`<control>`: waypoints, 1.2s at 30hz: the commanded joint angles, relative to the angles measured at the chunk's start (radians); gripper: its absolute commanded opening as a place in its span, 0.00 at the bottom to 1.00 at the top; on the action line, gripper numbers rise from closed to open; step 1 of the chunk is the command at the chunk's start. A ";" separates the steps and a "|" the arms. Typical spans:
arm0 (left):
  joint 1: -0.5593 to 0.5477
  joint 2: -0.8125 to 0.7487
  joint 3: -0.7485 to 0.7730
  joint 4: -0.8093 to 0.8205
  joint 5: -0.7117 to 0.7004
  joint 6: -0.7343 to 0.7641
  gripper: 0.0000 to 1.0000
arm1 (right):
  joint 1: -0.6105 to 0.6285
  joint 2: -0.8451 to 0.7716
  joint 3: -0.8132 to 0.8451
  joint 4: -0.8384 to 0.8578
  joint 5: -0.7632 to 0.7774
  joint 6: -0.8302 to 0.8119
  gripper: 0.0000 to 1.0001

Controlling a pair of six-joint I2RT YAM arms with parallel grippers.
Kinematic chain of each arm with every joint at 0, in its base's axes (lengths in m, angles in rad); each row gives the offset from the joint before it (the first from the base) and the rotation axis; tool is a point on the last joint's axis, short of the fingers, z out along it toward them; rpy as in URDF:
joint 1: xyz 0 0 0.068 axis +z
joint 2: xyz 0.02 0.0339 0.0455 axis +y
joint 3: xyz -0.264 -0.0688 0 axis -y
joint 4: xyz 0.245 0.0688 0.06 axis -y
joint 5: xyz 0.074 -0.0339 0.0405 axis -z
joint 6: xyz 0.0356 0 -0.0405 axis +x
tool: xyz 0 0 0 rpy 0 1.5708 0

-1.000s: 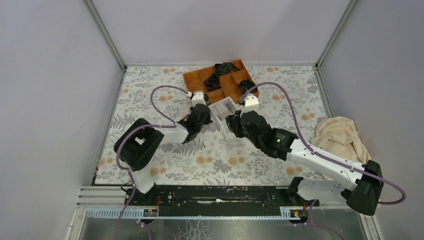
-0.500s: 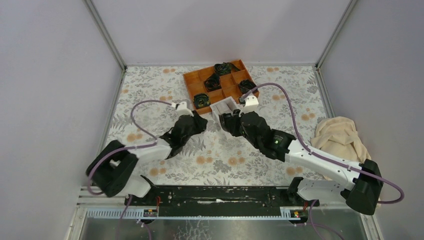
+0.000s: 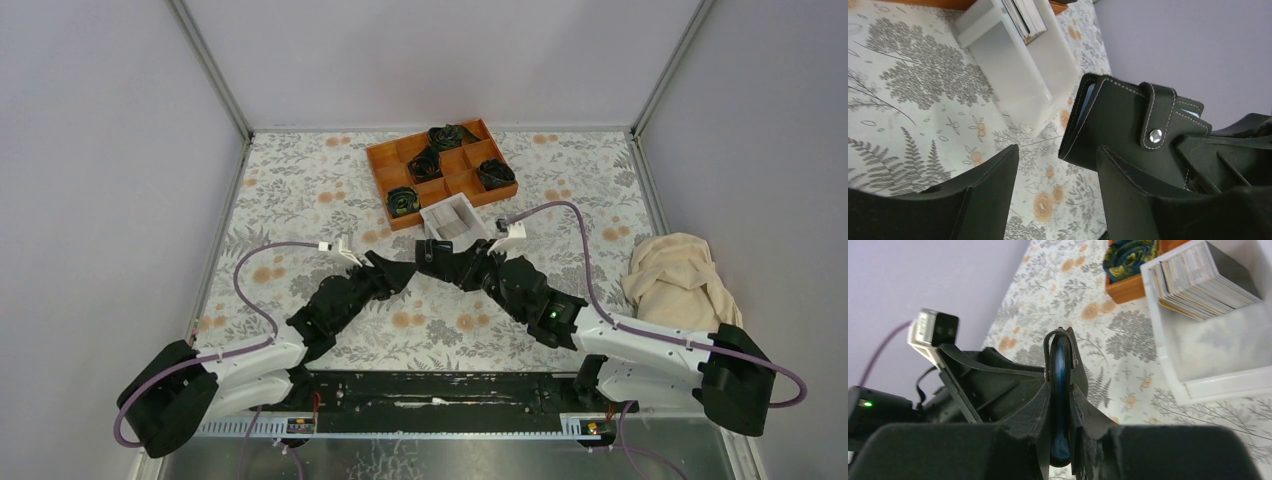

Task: Put the credit cards into the card holder
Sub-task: Open the card holder.

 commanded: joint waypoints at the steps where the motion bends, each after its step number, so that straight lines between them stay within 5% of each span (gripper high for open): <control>1: -0.019 -0.030 -0.025 0.109 0.031 -0.048 0.67 | 0.020 0.004 -0.034 0.282 0.044 0.090 0.00; 9: -0.022 -0.065 -0.074 0.159 0.039 -0.084 0.75 | 0.022 0.036 -0.102 0.439 0.091 0.159 0.00; 36: -0.020 0.017 -0.073 0.395 -0.045 -0.132 0.72 | 0.029 0.239 -0.169 0.812 0.012 0.465 0.00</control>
